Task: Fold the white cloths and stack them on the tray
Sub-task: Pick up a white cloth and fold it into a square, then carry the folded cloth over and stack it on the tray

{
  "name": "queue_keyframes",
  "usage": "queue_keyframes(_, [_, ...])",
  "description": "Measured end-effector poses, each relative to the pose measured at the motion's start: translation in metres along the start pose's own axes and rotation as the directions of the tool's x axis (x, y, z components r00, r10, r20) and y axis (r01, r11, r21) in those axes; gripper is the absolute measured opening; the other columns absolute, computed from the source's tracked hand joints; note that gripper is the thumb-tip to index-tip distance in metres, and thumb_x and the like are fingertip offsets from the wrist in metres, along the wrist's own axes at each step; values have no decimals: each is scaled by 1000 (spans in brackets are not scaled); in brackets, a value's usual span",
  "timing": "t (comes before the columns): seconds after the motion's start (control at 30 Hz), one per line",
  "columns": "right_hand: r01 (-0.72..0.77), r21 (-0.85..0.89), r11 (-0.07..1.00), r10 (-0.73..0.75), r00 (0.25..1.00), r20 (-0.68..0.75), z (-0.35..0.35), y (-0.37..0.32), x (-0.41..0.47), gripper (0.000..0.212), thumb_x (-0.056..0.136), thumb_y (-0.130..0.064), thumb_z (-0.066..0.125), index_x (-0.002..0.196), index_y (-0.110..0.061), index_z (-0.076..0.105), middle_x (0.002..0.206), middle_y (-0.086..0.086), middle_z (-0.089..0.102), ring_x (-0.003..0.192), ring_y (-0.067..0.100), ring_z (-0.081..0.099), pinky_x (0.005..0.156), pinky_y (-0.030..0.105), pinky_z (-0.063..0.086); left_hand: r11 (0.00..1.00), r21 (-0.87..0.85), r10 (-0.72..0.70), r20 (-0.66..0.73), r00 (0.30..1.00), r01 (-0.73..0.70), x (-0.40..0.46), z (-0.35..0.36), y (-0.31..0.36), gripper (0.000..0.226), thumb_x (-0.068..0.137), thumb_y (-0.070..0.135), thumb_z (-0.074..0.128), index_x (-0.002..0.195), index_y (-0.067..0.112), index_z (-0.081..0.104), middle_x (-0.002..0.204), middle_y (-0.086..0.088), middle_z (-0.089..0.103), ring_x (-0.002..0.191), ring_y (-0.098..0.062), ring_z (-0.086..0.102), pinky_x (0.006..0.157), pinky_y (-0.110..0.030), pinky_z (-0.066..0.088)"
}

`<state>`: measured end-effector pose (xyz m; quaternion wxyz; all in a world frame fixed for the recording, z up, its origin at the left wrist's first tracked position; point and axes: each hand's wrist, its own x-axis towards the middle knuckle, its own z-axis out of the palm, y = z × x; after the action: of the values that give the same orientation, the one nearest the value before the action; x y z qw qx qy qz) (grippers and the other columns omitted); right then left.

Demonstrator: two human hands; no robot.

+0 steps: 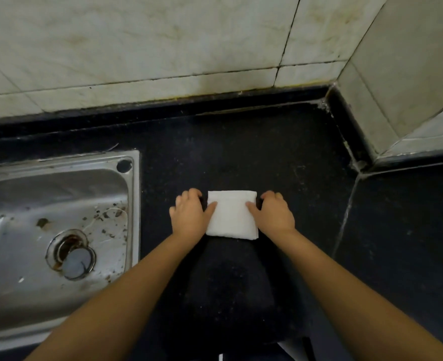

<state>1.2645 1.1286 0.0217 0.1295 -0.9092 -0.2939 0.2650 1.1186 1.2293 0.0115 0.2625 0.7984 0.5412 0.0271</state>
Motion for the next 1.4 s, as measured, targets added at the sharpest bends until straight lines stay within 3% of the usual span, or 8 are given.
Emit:
queue_keyframes(0.17, [-2, -155, 988, -1, 1000, -19, 11, -13, -6, 39, 94, -31, 49, 127, -10, 48, 130, 11, 48, 122, 28, 46, 98, 39, 38, 989, 139, -58, 48, 997, 51, -7, 9, 12, 38, 91, 39, 52, 121, 15, 51, 128, -6, 45, 120, -24, 40, 99, -39, 34])
queue_keyframes(0.3, [-29, 187, 982, 20, 998, 53, 1, -13, -8, 26, 90, -20, 53, 112, -6, 55, 110, 11, 57, 103, 27, 55, 85, 37, 44, 993, -114, -26, 81, 996, 36, -5, 0, 15, 16, 92, 26, 54, 104, 16, 55, 112, -2, 51, 111, -22, 48, 90, -33, 42])
queue_keyframes(0.4, [-146, 602, 785, 105, 989, 103, -21, -7, -23, 28, 86, -12, 58, 113, -6, 56, 105, 7, 57, 96, 21, 56, 77, 33, 46, 864, -503, 74, 180, 981, 27, -12, -24, 22, 5, 91, 15, 56, 93, 13, 52, 88, 2, 57, 89, -18, 57, 65, -22, 45])
queue_keyframes(0.53, [-285, 870, 402, 129, 959, 254, -41, 10, -60, 32, 87, -3, 58, 119, -4, 58, 110, 9, 64, 99, 21, 61, 80, 32, 52, 650, -750, 187, 317, 930, 125, -32, -49, 43, 10, 89, 8, 58, 98, 12, 55, 102, -10, 65, 86, -18, 62, 66, -28, 50])
queue_keyframes(0.77, [-252, 967, -50, 221, 941, 257, -29, 67, -187, 27, 87, -8, 62, 114, -4, 61, 100, 8, 69, 87, 21, 66, 65, 35, 54, 592, -754, 602, 649, 465, 284, -113, -60, 85, 35, 91, 12, 53, 125, 3, 55, 116, -16, 64, 101, -27, 63, 74, -33, 55])
queue_keyframes(1.03, [51, 880, -473, 396, 904, 161, 11, 173, -387, 39, 90, -34, 59, 124, -14, 59, 112, 10, 69, 94, 27, 66, 65, 37, 56, 778, -568, 604, 794, -70, 268, -299, -1, 134, 37, 89, 12, 51, 124, 0, 56, 115, -20, 63, 105, -28, 62, 94, -39, 47])
queue_keyframes(1.23, [493, 798, -348, 812, 584, -7, 71, 249, -600, 37, 92, -9, 52, 128, 3, 51, 127, 19, 60, 114, 37, 59, 94, 50, 49, 881, -473, 448, 849, -282, -26, -500, 59, 131, 25, 90, 1, 49, 111, 1, 63, 113, -16, 67, 100, -27, 65, 80, -40, 56])
queue_keyframes(1.4, [503, 850, -156, 967, 253, 28, 136, 286, -805, 9, 92, -8, 54, 95, -13, 62, 95, 7, 65, 80, 20, 61, 63, 29, 50, 860, -438, 323, 863, -388, -260, -705, 94, 79, 20, 91, 2, 51, 107, 7, 62, 96, -9, 66, 82, -20, 63, 72, -35, 55])
